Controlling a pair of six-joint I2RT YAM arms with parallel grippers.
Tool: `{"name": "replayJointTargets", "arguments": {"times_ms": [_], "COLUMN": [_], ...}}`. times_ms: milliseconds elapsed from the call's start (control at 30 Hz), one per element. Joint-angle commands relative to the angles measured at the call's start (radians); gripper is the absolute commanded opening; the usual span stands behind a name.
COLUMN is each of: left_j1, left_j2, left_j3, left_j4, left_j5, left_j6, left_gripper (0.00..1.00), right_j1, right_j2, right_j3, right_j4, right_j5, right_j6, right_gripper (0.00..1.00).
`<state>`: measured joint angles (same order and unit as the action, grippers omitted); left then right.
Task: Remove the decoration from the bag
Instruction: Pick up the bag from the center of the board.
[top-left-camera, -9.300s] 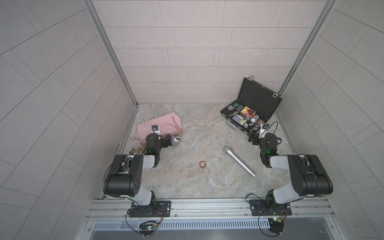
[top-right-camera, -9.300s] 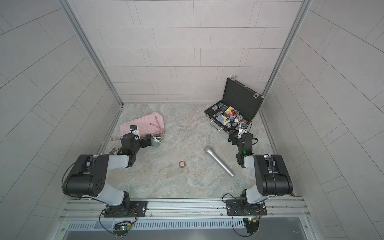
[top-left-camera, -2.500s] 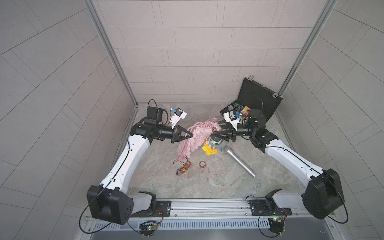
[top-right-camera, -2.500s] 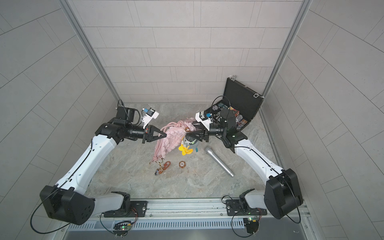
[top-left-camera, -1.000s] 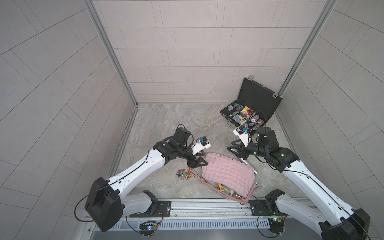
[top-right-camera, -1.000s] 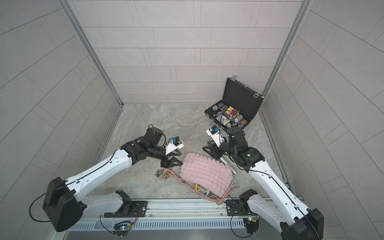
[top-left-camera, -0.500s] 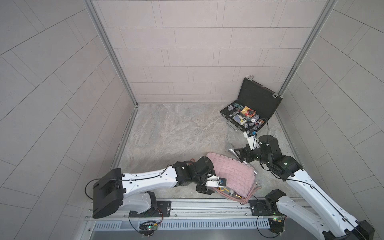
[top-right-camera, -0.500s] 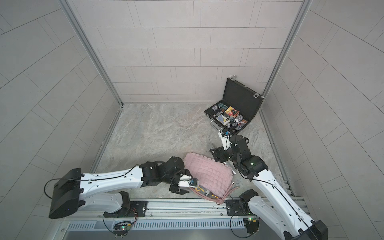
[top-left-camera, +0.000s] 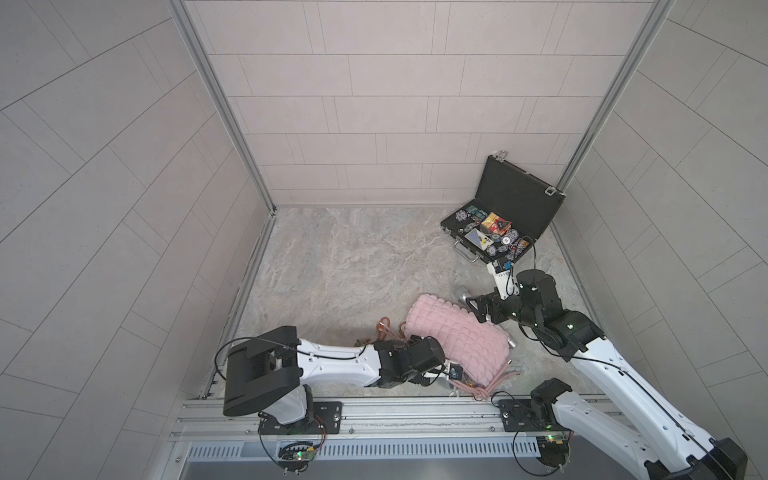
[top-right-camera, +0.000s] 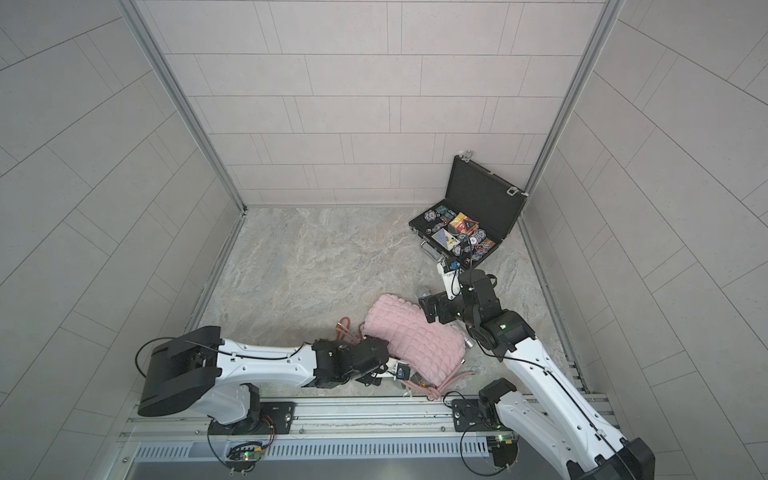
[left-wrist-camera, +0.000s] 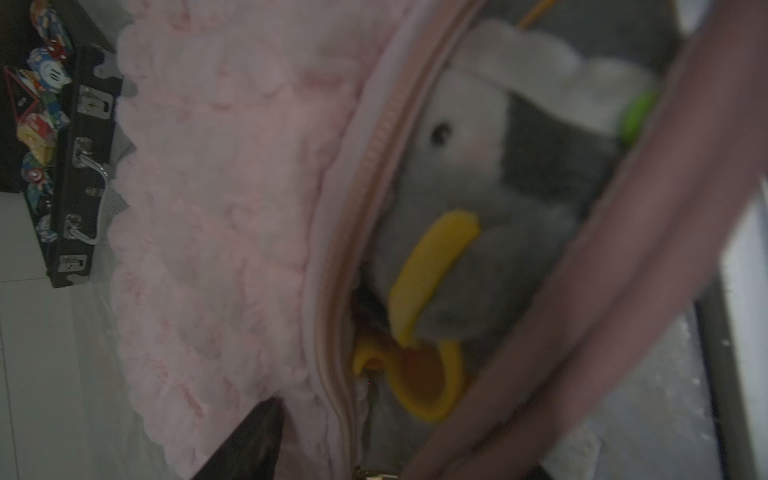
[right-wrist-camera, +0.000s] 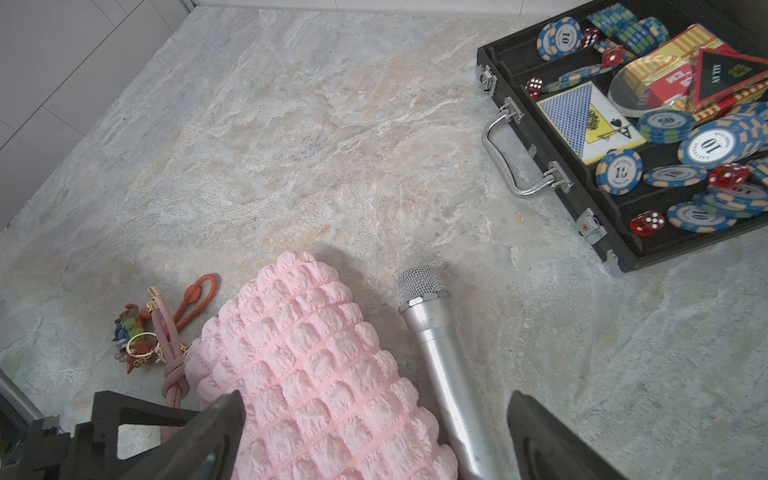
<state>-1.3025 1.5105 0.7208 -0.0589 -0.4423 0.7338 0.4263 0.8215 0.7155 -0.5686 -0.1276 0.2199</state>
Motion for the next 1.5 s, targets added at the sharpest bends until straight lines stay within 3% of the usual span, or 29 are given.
{"name": "replayJointTargets", "arguments": {"times_ms": [0,133,500,600,833,1033,1233,1467], "left_j1": [-0.011,0.009,0.103,0.129,0.160,0.256,0.411,0.566], "left_j2": [-0.044,-0.044,0.148,0.173,0.120,-0.008,-0.115,-0.115], "left_j3": [-0.031,-0.042,0.058,0.097,0.111,0.210,0.340,0.504], "left_j4": [0.117,0.138,0.135,0.114,0.040,-0.295,-0.597,-0.832], "left_j5": [-0.103,-0.088,-0.009,0.023,0.036,0.200,0.505,0.606], "left_j6": [0.029,0.053,0.041,0.045,0.021,-0.086,-0.157,-0.212], "left_gripper": [0.71,0.72,0.67,0.54,0.02,0.00,0.00,0.00], "right_j1": [-0.003,-0.004,-0.005,-0.005,-0.005,-0.005,-0.005,0.002], "right_j2": [0.002,0.003,-0.005,0.000,0.003,-0.025,-0.045,-0.037], "right_j3": [-0.008,-0.008,-0.019,-0.021,-0.027,-0.041,-0.059,-0.062], "right_j4": [0.012,0.013,0.028,0.031,0.036,0.119,0.271,0.389], "right_j5": [-0.008,-0.010,-0.067,-0.090,-0.110,-0.197,-0.394,-0.529], "right_j6": [-0.012,-0.013,-0.027,-0.039,-0.065,-0.087,-0.126,-0.199], "right_gripper": [1.00,1.00,1.00,1.00,1.00,1.00,0.99,0.98]}}
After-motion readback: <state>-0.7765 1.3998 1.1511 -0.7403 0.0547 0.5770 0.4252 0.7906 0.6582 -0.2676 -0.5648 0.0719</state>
